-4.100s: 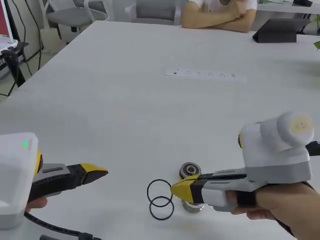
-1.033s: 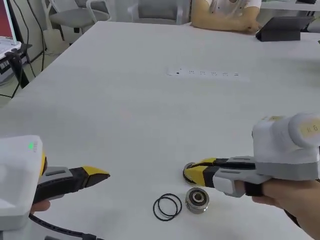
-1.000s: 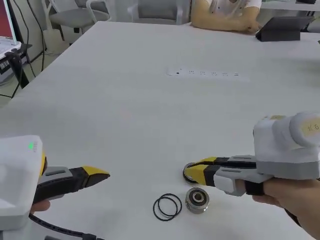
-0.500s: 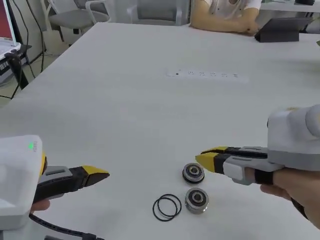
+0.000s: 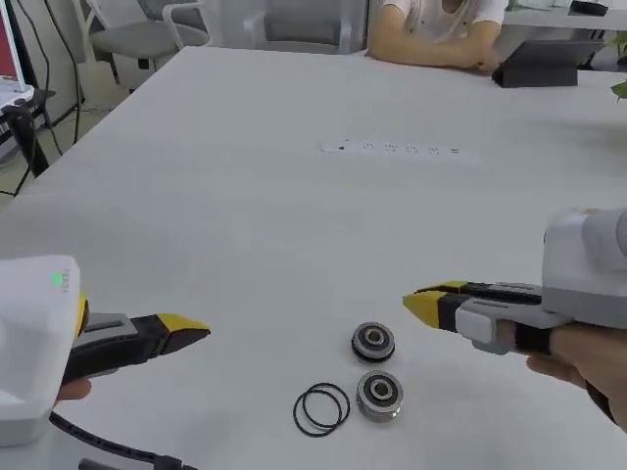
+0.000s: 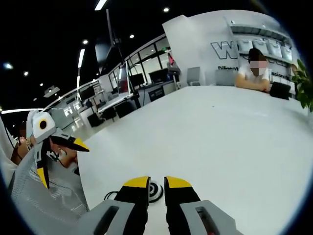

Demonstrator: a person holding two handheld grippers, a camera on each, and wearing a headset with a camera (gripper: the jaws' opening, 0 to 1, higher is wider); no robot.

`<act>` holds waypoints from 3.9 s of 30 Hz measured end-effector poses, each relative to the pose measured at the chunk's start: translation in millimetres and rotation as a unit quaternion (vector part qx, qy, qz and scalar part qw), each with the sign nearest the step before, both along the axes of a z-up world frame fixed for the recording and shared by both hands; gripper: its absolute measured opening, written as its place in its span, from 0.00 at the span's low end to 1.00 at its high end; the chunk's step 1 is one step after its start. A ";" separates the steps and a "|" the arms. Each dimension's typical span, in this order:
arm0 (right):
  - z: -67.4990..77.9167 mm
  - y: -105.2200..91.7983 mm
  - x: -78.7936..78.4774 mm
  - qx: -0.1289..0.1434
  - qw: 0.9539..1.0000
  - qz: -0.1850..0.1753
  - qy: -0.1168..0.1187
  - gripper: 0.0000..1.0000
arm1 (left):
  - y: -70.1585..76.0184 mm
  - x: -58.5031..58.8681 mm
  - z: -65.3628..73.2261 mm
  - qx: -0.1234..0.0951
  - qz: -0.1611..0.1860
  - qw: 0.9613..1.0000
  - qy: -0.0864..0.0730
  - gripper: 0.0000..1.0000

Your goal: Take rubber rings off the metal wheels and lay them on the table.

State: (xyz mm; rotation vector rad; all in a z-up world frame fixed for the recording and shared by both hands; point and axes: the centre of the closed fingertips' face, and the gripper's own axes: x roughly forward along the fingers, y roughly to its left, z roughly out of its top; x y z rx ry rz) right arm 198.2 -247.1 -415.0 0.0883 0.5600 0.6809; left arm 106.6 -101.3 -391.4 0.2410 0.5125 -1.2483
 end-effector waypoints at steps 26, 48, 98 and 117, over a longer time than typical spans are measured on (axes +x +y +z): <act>-24.6 -18.1 -8.8 -0.055 0.998 0.029 0.010 0.10 | -32.4 39.2 72.0 0.006 -0.075 0.993 -0.096 0.87; -28.5 -15.1 -13.1 -0.065 0.997 0.049 0.010 0.11 | -112.3 76.0 70.6 -0.003 -0.157 0.977 -0.142 0.78; -37.3 -12.9 -21.0 -0.086 0.994 0.067 0.022 0.08 | -126.2 86.9 -66.1 0.008 -0.079 0.996 -0.040 0.17; -42.2 -8.2 -24.3 -0.090 0.992 0.077 0.028 0.09 | -124.1 89.7 -68.5 0.023 -0.075 0.995 -0.060 0.10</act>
